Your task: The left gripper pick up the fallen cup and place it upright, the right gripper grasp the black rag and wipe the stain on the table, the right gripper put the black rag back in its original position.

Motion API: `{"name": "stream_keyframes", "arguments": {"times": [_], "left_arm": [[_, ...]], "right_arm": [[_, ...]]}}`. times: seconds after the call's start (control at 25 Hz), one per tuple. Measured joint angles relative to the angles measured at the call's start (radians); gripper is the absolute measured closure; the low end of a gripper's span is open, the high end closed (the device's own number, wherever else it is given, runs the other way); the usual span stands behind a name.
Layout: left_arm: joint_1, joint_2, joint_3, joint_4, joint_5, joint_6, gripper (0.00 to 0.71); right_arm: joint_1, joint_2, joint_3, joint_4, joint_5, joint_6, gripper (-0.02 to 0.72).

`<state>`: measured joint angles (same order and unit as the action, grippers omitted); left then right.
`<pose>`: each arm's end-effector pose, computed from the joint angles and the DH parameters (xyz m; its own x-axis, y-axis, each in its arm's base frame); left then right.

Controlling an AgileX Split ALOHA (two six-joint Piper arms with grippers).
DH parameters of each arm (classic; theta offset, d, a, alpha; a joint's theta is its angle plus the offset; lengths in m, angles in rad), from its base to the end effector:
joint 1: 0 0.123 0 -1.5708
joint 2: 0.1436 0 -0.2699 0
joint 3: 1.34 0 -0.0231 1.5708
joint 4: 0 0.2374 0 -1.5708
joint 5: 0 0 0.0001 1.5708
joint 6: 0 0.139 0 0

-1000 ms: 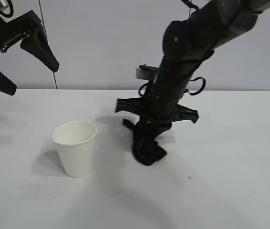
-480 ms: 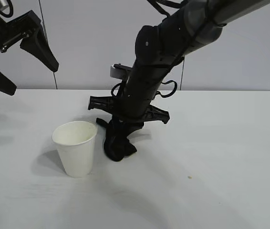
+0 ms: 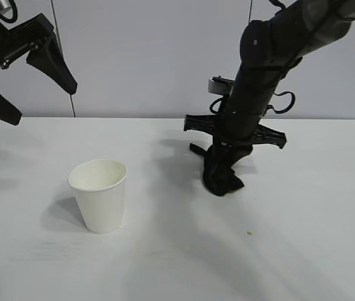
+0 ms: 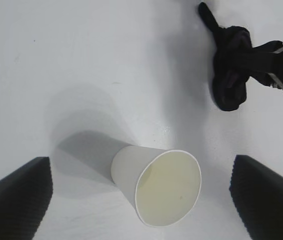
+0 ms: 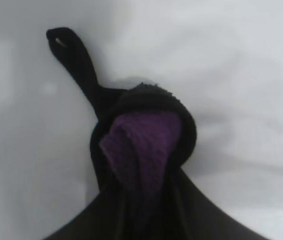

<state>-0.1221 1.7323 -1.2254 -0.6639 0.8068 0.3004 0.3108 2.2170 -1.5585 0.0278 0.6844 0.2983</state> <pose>0.3526 -0.1056 0.1934 -0.9307 -0.0613 -0.3607 0.1278 0.8694 -0.4774 0.4247 0.1390 0.0719 -0.9570 0.0228 -0.2891 -0.0106 0.9935 0.1133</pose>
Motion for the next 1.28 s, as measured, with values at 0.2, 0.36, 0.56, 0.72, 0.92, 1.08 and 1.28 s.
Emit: {"name": "stream_keyframes", "arguments": {"times": [0.2, 0.36, 0.56, 0.72, 0.92, 1.08, 1.28], "left_arm": [[0.0, 0.0, 0.0, -0.001, 0.0, 0.0, 0.017], [0.0, 0.0, 0.0, -0.002, 0.006, 0.0, 0.017], [0.0, 0.0, 0.0, -0.002, 0.064, 0.0, 0.017], [0.0, 0.0, 0.0, -0.004, 0.116, -0.011, 0.017], [0.0, 0.0, 0.0, -0.042, 0.137, -0.014, 0.017], [0.0, 0.0, 0.0, -0.044, 0.137, -0.014, 0.017], [0.0, 0.0, 0.0, -0.044, 0.137, -0.014, 0.017]], "right_arm": [[-0.04, -0.177, 0.257, -0.021, -0.002, -0.006, 0.59], [-0.071, -0.319, 0.372, -0.028, 0.001, -0.007, 0.386], [-0.08, -0.416, 0.383, 0.008, 0.014, -0.008, 0.071], [-0.08, -0.499, 0.388, 0.089, 0.057, -0.04, 0.071], [-0.08, -0.576, 0.389, 0.161, 0.073, -0.077, 0.069], [-0.08, -0.581, 0.389, 0.187, 0.074, -0.081, 0.063], [-0.08, -0.584, 0.389, 0.227, 0.039, -0.082, 0.063]]}}
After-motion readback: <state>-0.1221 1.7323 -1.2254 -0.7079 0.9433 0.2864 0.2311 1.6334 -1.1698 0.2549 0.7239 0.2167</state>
